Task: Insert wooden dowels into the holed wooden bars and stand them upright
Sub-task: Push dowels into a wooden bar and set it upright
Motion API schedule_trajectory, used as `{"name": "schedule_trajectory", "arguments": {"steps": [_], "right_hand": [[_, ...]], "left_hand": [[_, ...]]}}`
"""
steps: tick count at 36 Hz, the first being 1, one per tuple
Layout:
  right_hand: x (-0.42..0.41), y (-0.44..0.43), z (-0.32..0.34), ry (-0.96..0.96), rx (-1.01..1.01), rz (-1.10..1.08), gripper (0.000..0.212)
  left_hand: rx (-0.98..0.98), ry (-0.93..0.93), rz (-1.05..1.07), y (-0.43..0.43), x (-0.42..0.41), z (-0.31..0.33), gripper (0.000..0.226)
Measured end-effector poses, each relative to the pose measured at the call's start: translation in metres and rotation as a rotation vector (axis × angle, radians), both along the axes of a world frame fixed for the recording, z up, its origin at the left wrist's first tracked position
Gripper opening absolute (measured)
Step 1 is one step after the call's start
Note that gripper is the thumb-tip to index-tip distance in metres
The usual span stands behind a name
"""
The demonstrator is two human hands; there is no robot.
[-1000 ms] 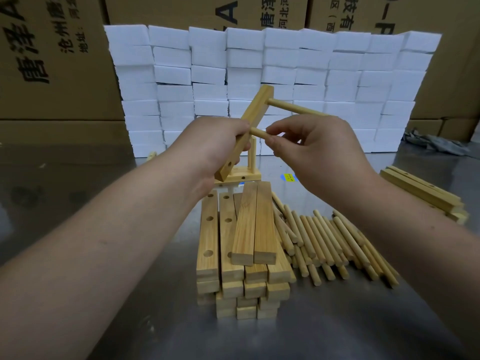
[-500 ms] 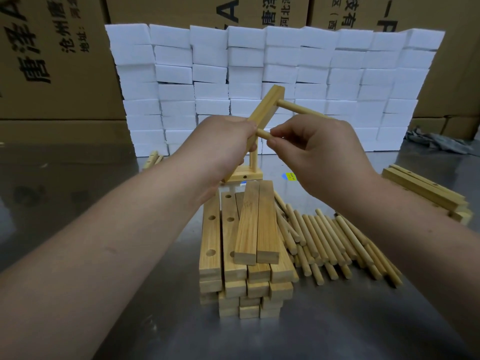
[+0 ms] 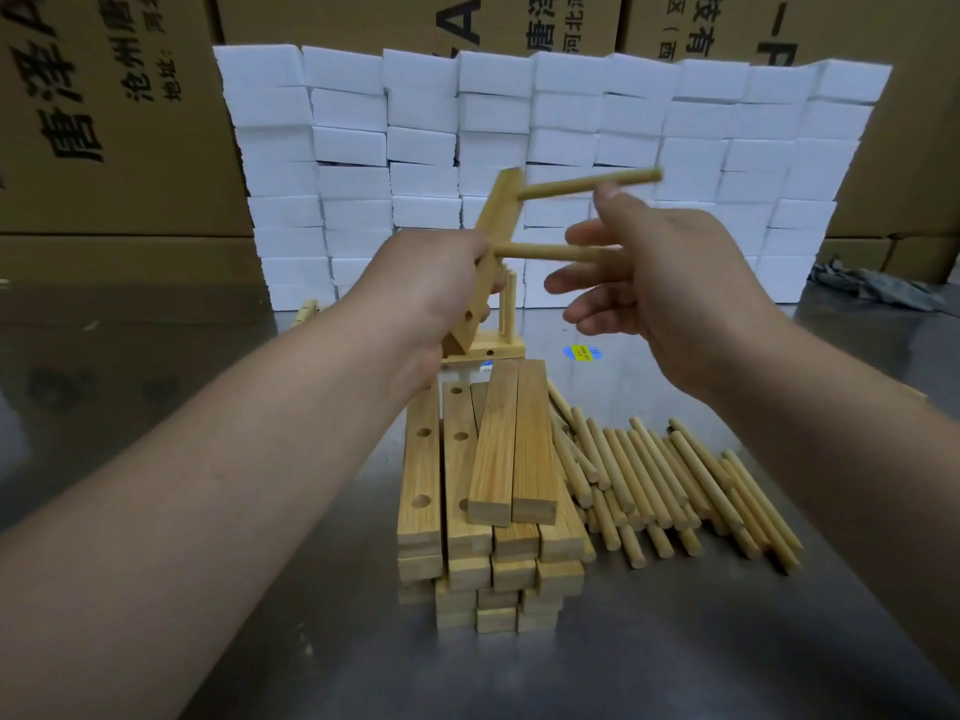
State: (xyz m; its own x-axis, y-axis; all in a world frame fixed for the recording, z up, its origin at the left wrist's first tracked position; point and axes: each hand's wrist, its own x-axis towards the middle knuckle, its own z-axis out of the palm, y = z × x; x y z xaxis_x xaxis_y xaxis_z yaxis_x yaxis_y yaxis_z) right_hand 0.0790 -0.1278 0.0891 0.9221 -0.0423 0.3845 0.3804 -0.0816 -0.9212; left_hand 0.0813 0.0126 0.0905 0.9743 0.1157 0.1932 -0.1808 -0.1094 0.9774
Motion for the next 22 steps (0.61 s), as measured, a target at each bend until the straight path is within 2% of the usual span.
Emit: {"name": "schedule_trajectory", "arguments": {"steps": [3, 5, 7, 9, 11, 13, 17, 22], "right_hand": [[0.003, -0.002, -0.001, -0.010, 0.061, -0.012, 0.037], [0.006, -0.004, -0.003, -0.011, 0.003, -0.047, 0.037], [0.009, -0.007, -0.006, -0.023, -0.237, -0.145, 0.031], [0.012, -0.010, -0.010, -0.019, -0.622, -0.238, 0.026], [0.013, -0.011, -0.015, 0.054, -0.925, -0.211, 0.026], [0.012, -0.009, -0.023, 0.153, -1.139, -0.088, 0.028], [0.015, -0.008, -0.034, 0.256, -1.386, 0.057, 0.031], [0.017, -0.013, -0.034, 0.325, -1.460, 0.117, 0.035]], "left_hand": [[-0.144, 0.087, 0.004, 0.004, 0.001, 0.002, 0.020], [-0.230, 0.136, 0.003, 0.006, 0.001, 0.002, 0.022], [-0.295, 0.170, 0.006, 0.006, 0.002, 0.002, 0.026], [-0.340, 0.193, 0.007, 0.006, 0.002, 0.002, 0.026], [-0.353, 0.206, 0.004, 0.006, 0.002, 0.002, 0.026], [-0.352, 0.214, 0.000, 0.006, 0.002, 0.002, 0.025], [-0.358, 0.218, -0.011, 0.005, 0.001, 0.002, 0.025], [-0.336, 0.215, -0.026, 0.004, 0.001, 0.002, 0.024]]}}
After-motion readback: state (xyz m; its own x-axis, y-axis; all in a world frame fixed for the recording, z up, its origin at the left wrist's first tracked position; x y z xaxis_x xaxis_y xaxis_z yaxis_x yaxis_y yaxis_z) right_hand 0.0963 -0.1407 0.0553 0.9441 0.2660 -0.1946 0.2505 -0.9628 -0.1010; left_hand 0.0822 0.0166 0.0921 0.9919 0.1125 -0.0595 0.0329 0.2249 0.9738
